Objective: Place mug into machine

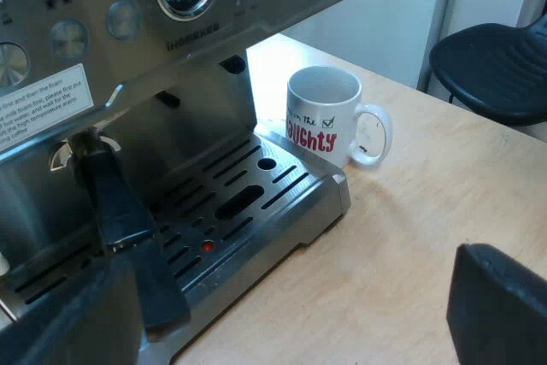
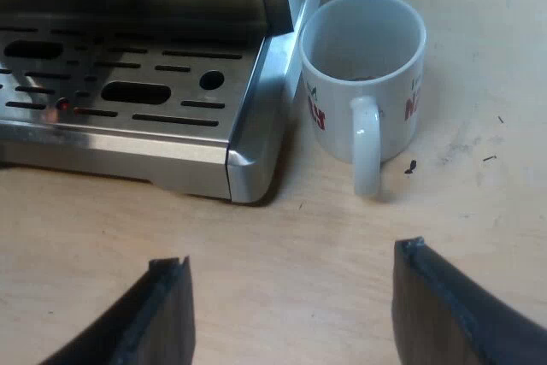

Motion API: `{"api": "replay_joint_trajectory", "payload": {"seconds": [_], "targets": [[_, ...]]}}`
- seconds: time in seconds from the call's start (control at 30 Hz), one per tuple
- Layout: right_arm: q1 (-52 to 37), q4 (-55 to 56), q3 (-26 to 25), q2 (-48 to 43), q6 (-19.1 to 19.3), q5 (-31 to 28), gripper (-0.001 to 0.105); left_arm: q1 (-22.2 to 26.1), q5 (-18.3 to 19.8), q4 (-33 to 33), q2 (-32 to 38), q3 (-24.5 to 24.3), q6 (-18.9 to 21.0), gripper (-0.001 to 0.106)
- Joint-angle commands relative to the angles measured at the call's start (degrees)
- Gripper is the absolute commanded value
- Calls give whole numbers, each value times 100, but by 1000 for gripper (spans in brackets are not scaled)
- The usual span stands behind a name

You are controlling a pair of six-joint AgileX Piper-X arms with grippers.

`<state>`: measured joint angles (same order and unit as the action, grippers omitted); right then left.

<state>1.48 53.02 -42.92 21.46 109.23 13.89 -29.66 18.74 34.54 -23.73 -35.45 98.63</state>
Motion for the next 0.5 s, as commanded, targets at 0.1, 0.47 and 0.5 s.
{"api": "replay_joint_trajectory", "payload": {"seconds": [0.1, 0.47, 0.5], "targets": [[-13, -305, 219, -15, 72, 41, 52, -17, 35, -61, 6, -38, 57, 79], [-13, -998, 955, -1, 72, 27, 52, -17, 35, -61, 6, -38, 57, 79], [-13, -1104, 1051, -1, 72, 27, 52, -17, 35, -61, 6, -38, 57, 79]]}}
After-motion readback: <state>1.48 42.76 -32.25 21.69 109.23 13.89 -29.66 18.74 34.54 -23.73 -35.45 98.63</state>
